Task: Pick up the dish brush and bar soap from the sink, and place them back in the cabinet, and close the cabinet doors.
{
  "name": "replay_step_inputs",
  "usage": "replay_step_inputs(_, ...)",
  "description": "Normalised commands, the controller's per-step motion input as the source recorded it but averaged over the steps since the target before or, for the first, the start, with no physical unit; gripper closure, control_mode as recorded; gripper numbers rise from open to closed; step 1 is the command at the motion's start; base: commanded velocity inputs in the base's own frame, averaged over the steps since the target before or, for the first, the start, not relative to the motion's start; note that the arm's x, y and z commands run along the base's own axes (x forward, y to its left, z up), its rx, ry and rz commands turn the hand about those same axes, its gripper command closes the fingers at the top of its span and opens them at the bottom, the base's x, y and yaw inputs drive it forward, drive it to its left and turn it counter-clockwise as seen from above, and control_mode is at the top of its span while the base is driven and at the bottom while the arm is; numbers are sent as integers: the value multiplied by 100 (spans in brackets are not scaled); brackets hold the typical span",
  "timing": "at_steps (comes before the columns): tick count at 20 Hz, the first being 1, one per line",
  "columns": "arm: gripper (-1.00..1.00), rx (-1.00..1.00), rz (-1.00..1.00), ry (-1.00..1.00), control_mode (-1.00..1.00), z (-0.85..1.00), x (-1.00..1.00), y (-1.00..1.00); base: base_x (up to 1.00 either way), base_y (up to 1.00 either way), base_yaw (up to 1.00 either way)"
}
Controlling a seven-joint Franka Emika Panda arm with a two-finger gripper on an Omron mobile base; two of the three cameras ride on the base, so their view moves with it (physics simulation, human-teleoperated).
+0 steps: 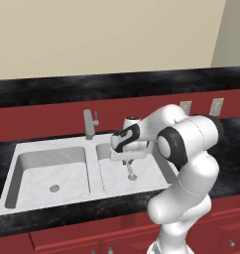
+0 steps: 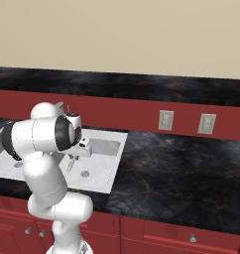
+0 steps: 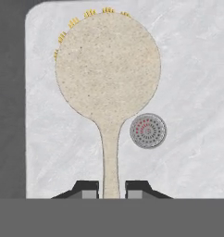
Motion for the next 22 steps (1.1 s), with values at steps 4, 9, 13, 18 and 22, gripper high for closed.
replay_step_inputs(4,100,0,0,0,-100,15,-2,0,0,0,0)
replay_step_inputs(9,100,0,0,0,-100,8,-16,-7,0,0,0)
replay_step_inputs(13,100,0,0,-1,-100,15,-16,-4,0,0,0)
replay_step_inputs(18,100,0,0,-1,-100,20,-22,-6,0,0,0)
replay_step_inputs(22,100,0,0,-2,-100,18,-28,-8,0,0,0)
